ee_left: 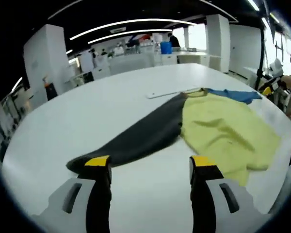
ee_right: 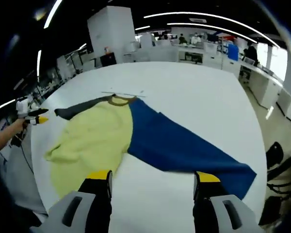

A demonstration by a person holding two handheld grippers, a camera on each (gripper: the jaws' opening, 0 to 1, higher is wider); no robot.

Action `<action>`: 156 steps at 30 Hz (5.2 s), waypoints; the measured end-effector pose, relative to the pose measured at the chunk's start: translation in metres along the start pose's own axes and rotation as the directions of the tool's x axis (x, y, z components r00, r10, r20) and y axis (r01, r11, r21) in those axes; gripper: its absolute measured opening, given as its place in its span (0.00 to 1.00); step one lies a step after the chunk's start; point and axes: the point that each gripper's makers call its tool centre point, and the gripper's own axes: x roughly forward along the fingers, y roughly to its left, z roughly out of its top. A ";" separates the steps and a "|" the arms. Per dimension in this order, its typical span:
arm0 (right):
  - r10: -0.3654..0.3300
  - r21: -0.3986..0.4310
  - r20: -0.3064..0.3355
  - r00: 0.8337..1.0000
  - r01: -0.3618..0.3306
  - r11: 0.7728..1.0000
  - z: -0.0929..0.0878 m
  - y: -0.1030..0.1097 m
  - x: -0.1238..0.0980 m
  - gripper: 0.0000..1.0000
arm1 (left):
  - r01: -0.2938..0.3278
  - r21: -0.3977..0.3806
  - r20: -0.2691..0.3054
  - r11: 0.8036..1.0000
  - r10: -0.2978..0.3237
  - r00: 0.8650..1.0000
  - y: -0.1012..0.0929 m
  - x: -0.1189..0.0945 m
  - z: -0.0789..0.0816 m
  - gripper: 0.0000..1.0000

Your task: Fold the garment on the visible template until the final outline fits inside the template.

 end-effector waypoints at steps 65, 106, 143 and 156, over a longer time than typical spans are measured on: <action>-0.161 0.052 -0.142 0.977 0.170 0.984 -0.144 0.148 0.006 0.06 | 0.143 -0.290 -0.085 0.946 -0.174 0.981 -0.156 -0.014 -0.098 0.03; -0.059 0.114 -0.200 0.978 0.083 0.990 -0.158 0.138 -0.022 0.00 | 0.097 -0.340 -0.200 0.935 -0.173 0.964 -0.139 -0.059 -0.114 0.01; -0.048 0.165 0.085 0.995 0.033 0.986 -0.087 0.079 -0.040 0.85 | 0.182 -0.157 0.003 0.971 -0.184 0.983 -0.139 -0.061 -0.068 0.80; -0.152 0.210 0.085 0.985 0.132 0.969 -0.077 -0.002 -0.048 0.95 | 0.201 -0.124 0.017 0.972 -0.200 0.980 -0.137 -0.060 -0.056 0.99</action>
